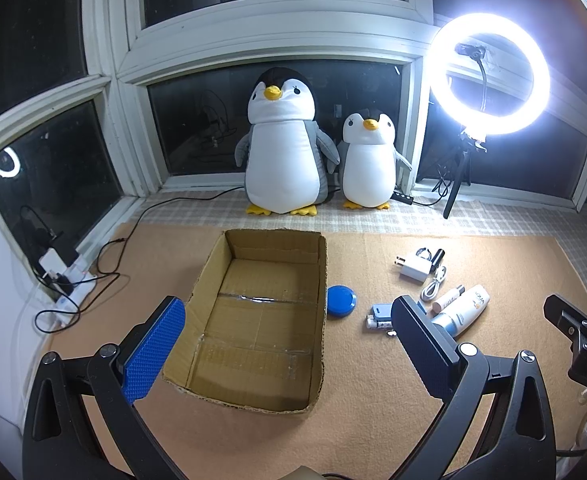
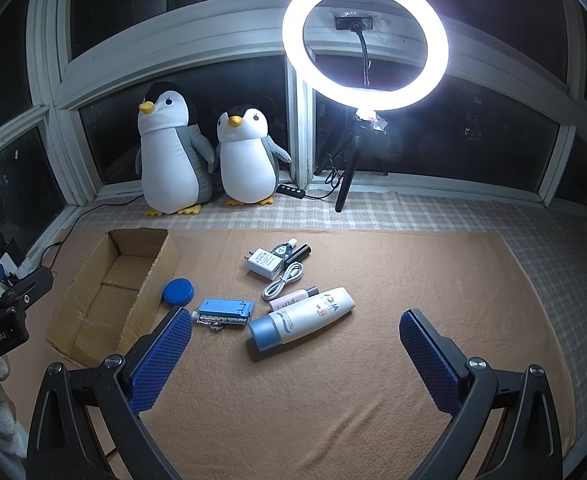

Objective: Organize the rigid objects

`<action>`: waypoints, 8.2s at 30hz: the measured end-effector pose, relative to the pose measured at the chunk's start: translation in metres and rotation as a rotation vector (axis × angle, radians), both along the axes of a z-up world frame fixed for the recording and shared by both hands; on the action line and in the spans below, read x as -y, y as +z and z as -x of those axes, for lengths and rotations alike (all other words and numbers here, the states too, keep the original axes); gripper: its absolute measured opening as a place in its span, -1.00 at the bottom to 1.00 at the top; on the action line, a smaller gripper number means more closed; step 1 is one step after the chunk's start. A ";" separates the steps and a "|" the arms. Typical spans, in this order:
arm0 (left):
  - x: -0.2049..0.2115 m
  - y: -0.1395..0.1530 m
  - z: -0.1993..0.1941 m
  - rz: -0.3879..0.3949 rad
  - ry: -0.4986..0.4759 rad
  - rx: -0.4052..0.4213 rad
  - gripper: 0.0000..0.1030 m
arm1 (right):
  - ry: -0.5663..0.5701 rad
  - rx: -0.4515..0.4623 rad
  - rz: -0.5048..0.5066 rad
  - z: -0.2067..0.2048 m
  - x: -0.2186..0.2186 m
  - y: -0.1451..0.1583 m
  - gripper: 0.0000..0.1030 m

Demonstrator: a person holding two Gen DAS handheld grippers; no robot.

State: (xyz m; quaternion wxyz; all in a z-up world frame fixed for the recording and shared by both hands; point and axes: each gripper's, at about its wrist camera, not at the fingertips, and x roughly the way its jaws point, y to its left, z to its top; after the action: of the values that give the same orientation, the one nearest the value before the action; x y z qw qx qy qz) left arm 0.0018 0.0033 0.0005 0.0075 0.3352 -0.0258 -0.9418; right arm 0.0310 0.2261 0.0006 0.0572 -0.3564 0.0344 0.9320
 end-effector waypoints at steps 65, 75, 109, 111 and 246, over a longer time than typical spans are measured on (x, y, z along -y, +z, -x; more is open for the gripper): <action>0.133 -0.146 0.063 -0.058 0.290 0.393 0.16 | -0.061 0.177 0.108 0.027 -0.048 -0.067 0.99; 0.133 -0.161 0.064 -0.067 0.278 0.439 -0.41 | -0.098 0.223 0.163 0.048 -0.052 -0.080 0.99; 0.131 -0.164 0.061 -0.083 0.284 0.423 -0.49 | -0.147 0.488 0.161 0.139 -0.039 -0.156 0.82; 0.131 -0.165 0.060 -0.085 0.285 0.422 -0.49 | -0.135 0.486 0.144 0.138 -0.039 -0.155 0.82; 0.134 -0.168 0.057 -0.094 0.283 0.412 -0.48 | 0.348 0.245 0.157 0.135 0.138 -0.079 0.21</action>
State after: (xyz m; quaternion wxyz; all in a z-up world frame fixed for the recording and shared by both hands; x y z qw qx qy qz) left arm -0.0555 -0.1310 -0.1671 0.1182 0.5202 0.0641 -0.8434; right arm -0.1038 0.0881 -0.0784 -0.1284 -0.4707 0.0379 0.8720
